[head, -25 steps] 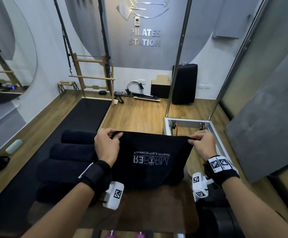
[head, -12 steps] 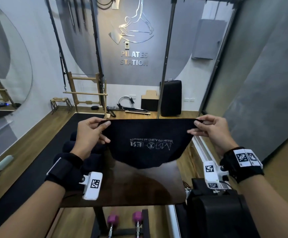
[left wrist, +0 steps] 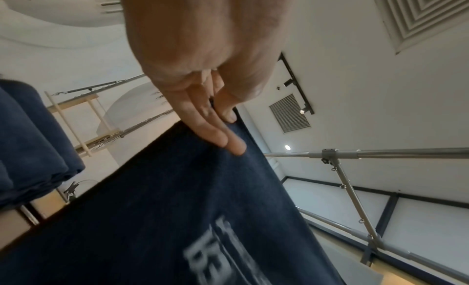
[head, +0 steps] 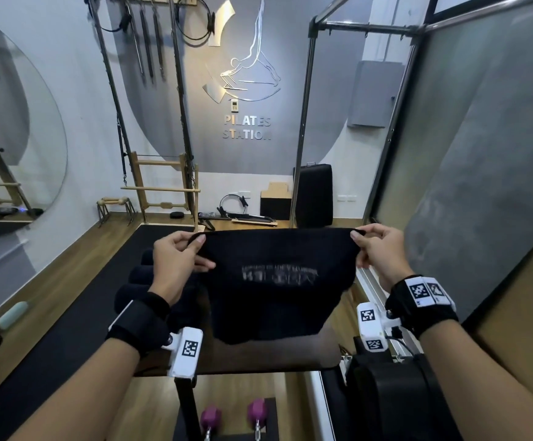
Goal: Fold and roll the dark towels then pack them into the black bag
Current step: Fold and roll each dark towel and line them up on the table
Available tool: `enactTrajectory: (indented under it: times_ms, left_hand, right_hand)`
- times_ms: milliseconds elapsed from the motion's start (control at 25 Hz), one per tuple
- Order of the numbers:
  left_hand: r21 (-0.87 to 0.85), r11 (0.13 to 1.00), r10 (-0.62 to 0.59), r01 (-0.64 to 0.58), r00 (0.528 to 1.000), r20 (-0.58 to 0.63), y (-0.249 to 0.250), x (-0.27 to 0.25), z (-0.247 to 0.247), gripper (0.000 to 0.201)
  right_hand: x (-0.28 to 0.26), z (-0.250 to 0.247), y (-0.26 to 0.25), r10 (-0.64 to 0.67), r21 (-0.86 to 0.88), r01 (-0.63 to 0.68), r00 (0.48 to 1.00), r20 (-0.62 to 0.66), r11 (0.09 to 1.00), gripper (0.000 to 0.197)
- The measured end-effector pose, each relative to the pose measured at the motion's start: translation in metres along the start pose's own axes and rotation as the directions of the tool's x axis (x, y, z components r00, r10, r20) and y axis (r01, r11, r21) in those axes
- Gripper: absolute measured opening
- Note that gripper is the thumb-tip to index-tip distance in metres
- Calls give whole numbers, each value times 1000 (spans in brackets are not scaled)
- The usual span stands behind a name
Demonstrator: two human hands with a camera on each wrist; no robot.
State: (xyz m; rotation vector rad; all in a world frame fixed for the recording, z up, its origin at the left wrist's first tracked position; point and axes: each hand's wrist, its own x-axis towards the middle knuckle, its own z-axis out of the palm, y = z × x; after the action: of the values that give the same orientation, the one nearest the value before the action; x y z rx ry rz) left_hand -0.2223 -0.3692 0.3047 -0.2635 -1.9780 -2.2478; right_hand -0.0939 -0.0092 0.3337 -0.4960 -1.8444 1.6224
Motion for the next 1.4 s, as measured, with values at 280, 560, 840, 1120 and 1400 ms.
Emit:
enactTrajectory:
  times_ms: [280,560,840,1120,1400]
  left_hand:
    - [-125,990,54,-58,998,-36,4,-10,-10,13]
    - [-105,994,-5,4,1000,-9,9,-23,-31,21]
    - [-8,998,67,-68,996,-61,-1,-5,-29,23]
    - [-144,987,-64,68,998,29,-24,38,-9,15]
    - [-210,978,19,-11,999,36,-39,61,-4,11]
  right_hand:
    - [-18,3,-4,-103,112,93,991,84,989,12]
    - [-35,-3,-2,-103,-2,103,994,-35,995,8]
    - [-18,-4,-2,-97,11,98,991,-89,995,12]
    - [19,22,16,-20,35,20,1000,19,999,7]
    - [37,23,33,-121,126,115,992,40,985,10]
